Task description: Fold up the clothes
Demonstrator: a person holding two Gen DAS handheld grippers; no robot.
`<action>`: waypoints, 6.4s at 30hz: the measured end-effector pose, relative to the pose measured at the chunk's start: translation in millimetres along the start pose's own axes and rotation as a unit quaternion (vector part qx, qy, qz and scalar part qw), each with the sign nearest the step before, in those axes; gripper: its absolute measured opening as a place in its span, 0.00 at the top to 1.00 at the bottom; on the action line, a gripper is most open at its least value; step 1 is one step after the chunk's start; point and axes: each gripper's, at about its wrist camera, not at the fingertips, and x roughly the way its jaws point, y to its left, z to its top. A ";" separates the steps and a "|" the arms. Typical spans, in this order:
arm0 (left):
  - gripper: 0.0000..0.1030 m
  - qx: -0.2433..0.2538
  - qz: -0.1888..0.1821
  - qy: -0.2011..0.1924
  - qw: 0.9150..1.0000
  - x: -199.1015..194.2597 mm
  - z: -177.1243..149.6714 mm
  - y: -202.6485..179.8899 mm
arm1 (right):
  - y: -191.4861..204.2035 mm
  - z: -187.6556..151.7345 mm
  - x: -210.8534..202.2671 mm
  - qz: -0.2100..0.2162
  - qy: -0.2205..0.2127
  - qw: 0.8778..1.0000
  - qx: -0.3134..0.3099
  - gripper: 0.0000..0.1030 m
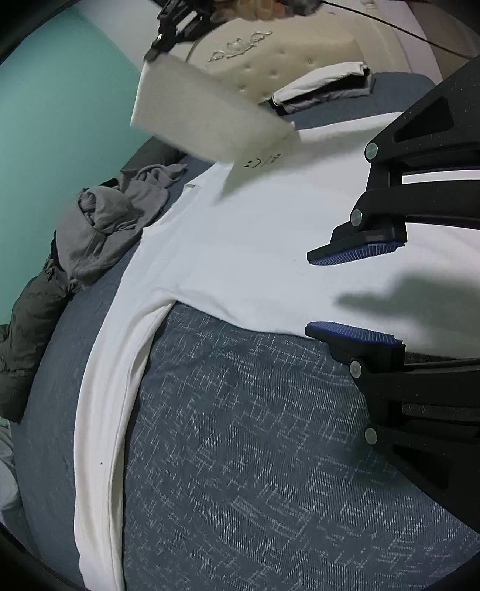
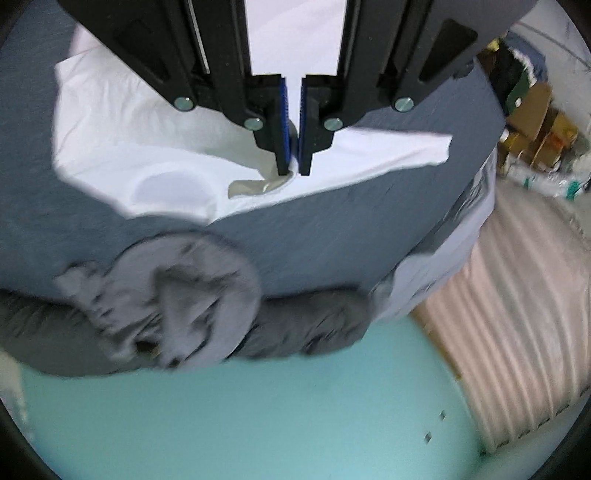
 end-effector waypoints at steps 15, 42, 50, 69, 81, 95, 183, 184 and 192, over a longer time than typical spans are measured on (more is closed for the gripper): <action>0.59 0.002 -0.007 0.002 1.000 -4.3 2.6 10.4 | 26.9 -128.2 130.2 0.041 0.124 0.991 0.020 0.96; 0.57 0.143 0.055 0.051 0.987 104.8 23.3 -80.4 | -131.3 -219.0 -5.2 0.009 -0.053 0.973 0.225 0.49; 0.97 0.128 0.045 0.057 0.989 105.1 24.2 -71.0 | -143.8 -220.1 -3.3 0.017 -0.054 0.971 0.234 0.49; 0.63 -0.024 -0.047 0.059 0.997 71.6 24.9 -15.3 | -145.0 -222.5 -3.7 0.017 -0.057 0.971 0.233 0.49; 0.55 -0.005 -0.047 0.104 0.993 77.7 7.5 -21.0 | -144.6 -220.9 -3.4 0.022 -0.058 0.970 0.235 0.49; 0.94 -0.043 -0.080 0.148 0.985 65.6 -8.2 -3.3 | -145.7 -219.1 -10.1 0.030 -0.066 0.967 0.243 0.49; 0.95 0.117 0.124 0.068 0.983 69.7 23.0 -29.5 | -155.6 -225.4 -11.0 0.023 -0.064 0.962 0.265 0.48; 0.95 0.114 0.130 0.068 0.983 69.8 22.1 -26.6 | -155.8 -225.4 -11.1 0.023 -0.064 0.962 0.265 0.48; 0.95 0.109 0.097 0.041 0.988 54.1 25.3 -38.9 | -163.8 -226.7 -15.0 0.015 -0.068 0.959 0.275 0.48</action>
